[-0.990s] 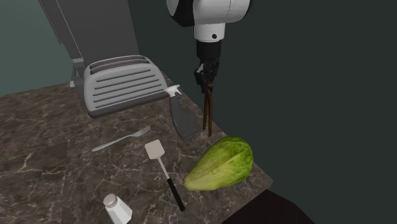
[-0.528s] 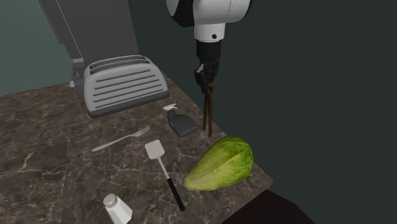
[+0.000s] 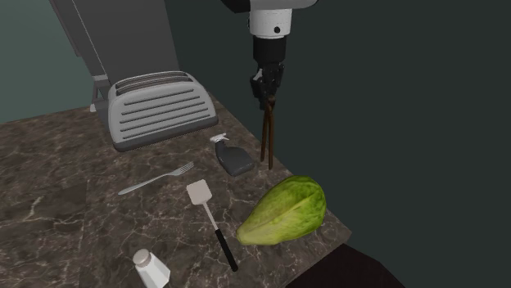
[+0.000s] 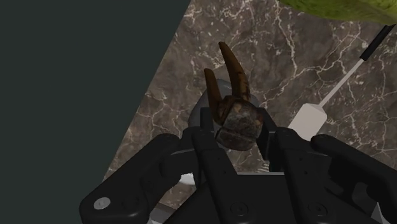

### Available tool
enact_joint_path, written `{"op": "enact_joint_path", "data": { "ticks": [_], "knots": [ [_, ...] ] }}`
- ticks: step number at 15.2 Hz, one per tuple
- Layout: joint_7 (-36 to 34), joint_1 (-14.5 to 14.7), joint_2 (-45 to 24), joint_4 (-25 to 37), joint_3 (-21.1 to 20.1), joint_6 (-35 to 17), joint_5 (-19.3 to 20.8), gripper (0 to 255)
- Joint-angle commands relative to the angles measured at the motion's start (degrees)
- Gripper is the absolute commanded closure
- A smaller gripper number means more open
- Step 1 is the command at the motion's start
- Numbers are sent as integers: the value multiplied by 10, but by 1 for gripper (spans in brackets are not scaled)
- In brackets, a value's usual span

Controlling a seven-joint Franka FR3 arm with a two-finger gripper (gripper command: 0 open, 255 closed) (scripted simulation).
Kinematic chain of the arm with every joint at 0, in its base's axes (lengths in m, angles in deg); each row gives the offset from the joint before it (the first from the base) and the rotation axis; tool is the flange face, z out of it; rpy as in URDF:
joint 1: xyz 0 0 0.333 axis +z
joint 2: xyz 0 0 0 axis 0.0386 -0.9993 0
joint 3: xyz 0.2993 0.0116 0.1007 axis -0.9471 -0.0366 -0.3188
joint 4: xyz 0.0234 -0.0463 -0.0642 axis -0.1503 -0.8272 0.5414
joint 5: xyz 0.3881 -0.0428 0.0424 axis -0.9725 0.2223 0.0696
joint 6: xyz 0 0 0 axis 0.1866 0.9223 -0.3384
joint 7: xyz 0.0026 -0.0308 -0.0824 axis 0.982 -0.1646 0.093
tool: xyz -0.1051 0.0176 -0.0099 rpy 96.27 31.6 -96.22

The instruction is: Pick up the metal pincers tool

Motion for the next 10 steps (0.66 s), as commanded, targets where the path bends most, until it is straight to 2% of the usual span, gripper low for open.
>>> {"op": "enact_joint_path", "data": {
  "ticks": [1,8,10],
  "knots": [
    [-1,0,4,11,0,15,2,255],
    [-5,1,13,55,0,67,7,255],
    [-5,1,13,56,0,68,7,255]
  ]
}}
